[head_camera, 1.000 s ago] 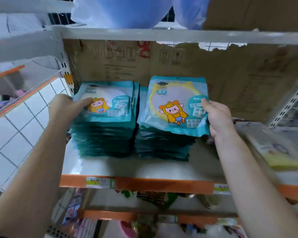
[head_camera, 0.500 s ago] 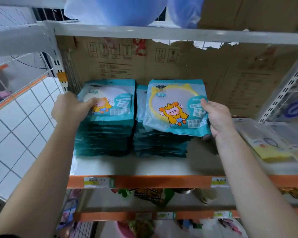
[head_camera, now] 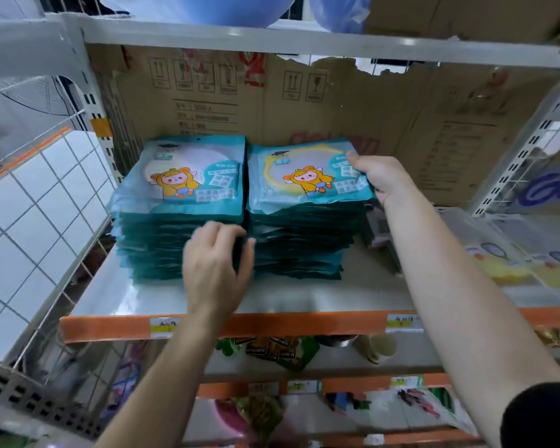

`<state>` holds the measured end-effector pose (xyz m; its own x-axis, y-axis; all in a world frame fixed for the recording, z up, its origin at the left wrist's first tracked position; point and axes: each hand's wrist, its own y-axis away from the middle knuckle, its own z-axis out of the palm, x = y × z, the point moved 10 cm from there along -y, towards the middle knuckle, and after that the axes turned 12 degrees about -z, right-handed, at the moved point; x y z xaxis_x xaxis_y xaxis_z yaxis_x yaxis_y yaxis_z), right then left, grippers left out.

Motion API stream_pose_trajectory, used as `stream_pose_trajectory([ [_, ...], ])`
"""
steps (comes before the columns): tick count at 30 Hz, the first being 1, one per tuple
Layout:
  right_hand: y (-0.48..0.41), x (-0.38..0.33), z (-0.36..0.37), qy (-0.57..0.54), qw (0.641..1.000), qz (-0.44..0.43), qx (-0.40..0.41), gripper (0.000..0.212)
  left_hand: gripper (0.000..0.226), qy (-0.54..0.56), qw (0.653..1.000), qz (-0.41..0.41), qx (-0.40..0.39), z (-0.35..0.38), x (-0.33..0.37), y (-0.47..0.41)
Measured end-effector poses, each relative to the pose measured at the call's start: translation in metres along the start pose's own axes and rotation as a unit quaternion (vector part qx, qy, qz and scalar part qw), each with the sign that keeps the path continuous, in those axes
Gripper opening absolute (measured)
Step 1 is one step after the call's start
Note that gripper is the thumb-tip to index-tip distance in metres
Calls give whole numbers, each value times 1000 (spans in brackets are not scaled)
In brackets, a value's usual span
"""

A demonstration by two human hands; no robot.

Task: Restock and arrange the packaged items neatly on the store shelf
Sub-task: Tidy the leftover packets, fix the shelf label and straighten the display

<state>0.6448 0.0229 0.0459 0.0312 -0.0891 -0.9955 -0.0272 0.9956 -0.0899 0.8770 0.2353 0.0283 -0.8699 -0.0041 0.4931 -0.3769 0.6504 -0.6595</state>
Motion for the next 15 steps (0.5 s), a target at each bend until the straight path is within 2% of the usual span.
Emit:
stream_pose_trajectory([
  [3, 1, -9, 11, 26, 999, 2, -43, 34, 24, -16, 998, 12, -67, 36, 3, 31],
  [5, 1, -14, 15, 42, 998, -10, -40, 47, 23, -31, 993, -2, -116, 59, -3, 42],
  [7, 1, -15, 17, 90, 995, -37, -29, 40, 19, -44, 988, -16, -147, 74, -10, 50],
  [9, 2, -13, 18, 151, 986, -64, -18, 28, 19, -65, 985, -15, -159, 83, -15, 55],
  [11, 1, -13, 17, 180, 980, -83, -3, 33, 24, -75, 984, -15, -161, 86, -17, 57],
  [13, -1, -15, 17, 196, 976, -95, 5, 28, 29, -80, 983, -22, -161, 87, -19, 57],
  [15, -2, -16, 16, 215, 971, -103, 11, 38, 30, -87, 982, -23, -164, 89, -20, 57],
])
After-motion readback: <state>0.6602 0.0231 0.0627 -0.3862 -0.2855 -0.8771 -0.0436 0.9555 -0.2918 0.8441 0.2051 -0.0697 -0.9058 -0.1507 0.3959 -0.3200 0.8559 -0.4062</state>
